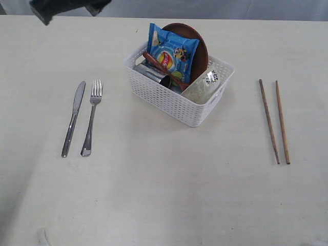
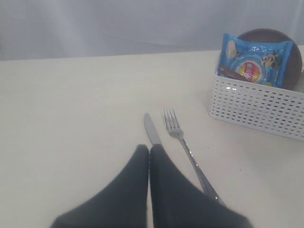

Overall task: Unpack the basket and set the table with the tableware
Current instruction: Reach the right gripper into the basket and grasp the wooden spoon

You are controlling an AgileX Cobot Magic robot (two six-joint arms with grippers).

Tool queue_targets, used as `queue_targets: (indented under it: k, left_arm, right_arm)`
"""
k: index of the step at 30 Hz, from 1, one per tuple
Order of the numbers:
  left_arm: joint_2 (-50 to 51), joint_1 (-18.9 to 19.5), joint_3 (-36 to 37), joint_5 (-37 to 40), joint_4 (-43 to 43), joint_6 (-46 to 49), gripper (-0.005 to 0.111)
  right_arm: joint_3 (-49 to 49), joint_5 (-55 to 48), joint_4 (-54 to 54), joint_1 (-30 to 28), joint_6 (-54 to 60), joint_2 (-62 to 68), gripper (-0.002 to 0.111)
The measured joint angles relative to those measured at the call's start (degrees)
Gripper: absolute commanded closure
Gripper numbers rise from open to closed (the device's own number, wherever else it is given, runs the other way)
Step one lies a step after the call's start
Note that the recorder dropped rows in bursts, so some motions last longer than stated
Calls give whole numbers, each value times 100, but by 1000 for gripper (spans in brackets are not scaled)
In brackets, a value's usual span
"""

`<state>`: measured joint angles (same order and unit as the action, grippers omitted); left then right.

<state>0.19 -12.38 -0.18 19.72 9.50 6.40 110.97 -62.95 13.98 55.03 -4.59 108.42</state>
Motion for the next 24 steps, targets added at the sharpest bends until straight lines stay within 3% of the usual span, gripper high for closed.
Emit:
queue_targets:
  k: [7,11,17,24]
  left_arm:
    - [0,0,0,0,0,0,107]
    - [0,0,0,0,0,0,107]
    - [0,0,0,0,0,0,107]
    - [0,0,0,0,0,0,107]
  right_arm:
    - [-1459,486,196,-374,-305,-451,109]
    - [-2048,575,213,-994,-514,-485,109]
    - [-2218,717,-378,-1989,-543,-485,109]
    - [-2218,1181,-1268,-2327,168,-485,109]
